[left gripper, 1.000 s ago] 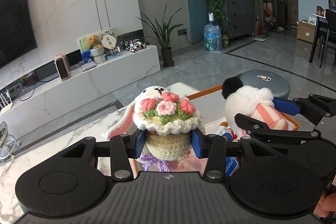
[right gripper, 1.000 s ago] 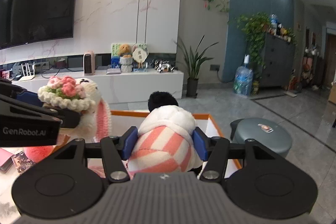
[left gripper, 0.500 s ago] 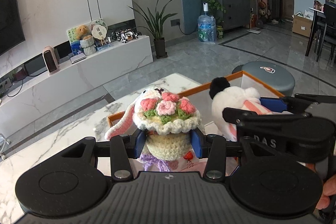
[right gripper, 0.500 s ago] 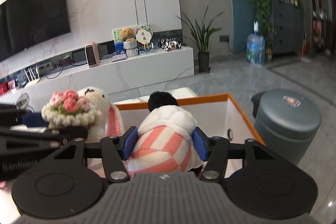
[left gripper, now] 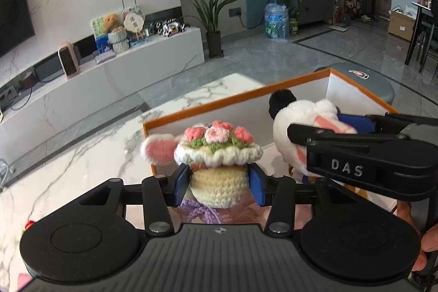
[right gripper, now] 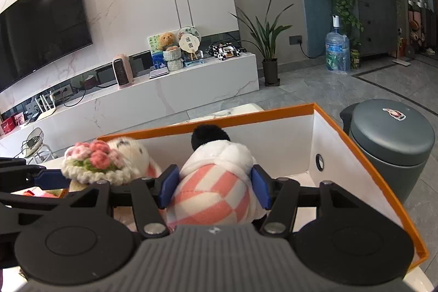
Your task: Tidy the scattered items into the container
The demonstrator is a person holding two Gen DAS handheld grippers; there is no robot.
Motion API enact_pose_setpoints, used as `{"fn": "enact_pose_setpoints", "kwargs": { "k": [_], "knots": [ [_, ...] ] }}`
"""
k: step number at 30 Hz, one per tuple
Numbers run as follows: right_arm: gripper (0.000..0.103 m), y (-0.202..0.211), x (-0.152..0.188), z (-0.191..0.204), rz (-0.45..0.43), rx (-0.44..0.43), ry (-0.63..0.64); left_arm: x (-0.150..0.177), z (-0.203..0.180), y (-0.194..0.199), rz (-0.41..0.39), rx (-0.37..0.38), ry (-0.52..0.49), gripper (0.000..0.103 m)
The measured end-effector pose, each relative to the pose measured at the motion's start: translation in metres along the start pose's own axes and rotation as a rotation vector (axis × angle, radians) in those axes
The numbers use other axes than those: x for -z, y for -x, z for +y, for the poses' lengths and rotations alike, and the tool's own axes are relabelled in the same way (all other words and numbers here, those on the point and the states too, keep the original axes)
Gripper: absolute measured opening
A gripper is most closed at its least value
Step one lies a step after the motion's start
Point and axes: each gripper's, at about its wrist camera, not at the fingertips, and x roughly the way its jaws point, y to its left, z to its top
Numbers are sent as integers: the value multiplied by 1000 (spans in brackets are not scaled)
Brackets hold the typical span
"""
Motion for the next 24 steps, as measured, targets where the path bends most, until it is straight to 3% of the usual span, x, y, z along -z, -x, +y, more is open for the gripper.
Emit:
{"fn": "enact_pose_setpoints", "kwargs": {
  "k": [6,9,11,16,18,20,24],
  "knots": [
    [60,3,2,10,-28,-37,74,5,-4,-7,21,-6,-13,56],
    [60,3,3,9,-33,-43,80,6,-7,-5,-6,-21,-36,59],
    [60,3,4,7,-36,-47,78,6,-9,-4,-14,-37,-62,66],
    [59,4,5,6,-37,-50,75,8,-10,5,-27,-50,-83,67],
    [59,3,4,4,-37,-49,71,8,-9,7,-26,-37,-79,65],
    [59,3,4,4,-37,-50,67,9,-8,8,-19,-31,-81,53],
    [63,4,4,3,-40,-57,52,11,-8,6,-4,-40,-75,51]
  ]
}}
